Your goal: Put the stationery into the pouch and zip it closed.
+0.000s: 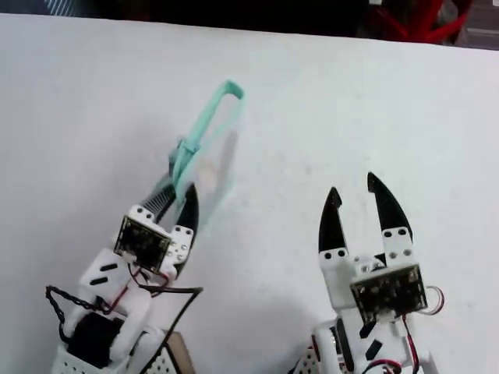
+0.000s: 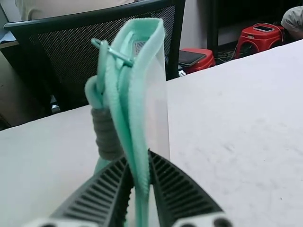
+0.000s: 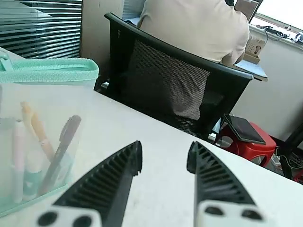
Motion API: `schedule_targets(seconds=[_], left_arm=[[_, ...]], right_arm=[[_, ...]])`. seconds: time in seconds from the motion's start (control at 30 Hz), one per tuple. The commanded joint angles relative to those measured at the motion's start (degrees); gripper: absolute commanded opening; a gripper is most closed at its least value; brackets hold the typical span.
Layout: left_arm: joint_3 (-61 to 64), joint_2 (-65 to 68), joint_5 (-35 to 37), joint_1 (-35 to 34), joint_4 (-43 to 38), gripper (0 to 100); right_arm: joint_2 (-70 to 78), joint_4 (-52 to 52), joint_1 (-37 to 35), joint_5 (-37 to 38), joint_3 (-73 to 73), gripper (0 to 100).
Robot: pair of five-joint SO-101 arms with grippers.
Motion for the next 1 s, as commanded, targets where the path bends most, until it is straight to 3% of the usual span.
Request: schedule_targets(seconds=[0.0,0.2,0.37,0.5,0.77,0.97], left_arm=[[0.7,0.3,-0.2,0.7,-0.4,2],[2.0,0.3,-0.2,5.0,-0.3,2],[2.2,0.3,-0.2,7.2,0.2,2],[2.2,0.3,-0.2,7.3,0.2,2],[2.1,0.3,-0.1,7.9,1.0,2],[2.2,0.3,-0.2,15.3,3.4,2]], right_arm=[[7.1,0.0,-3.7,-0.9,-6.0,16.6],[29.9,10.6,-16.4,-1.0,-30.1,16.3],[47.8,20.3,-21.4,-1.2,-52.3,16.3],[58.6,25.5,-22.5,-9.2,-65.2,16.3],[74.8,28.7,-29.6,-12.3,-78.5,16.5],[76.7,31.7,-26.6,-12.0,-76.5,16.6]])
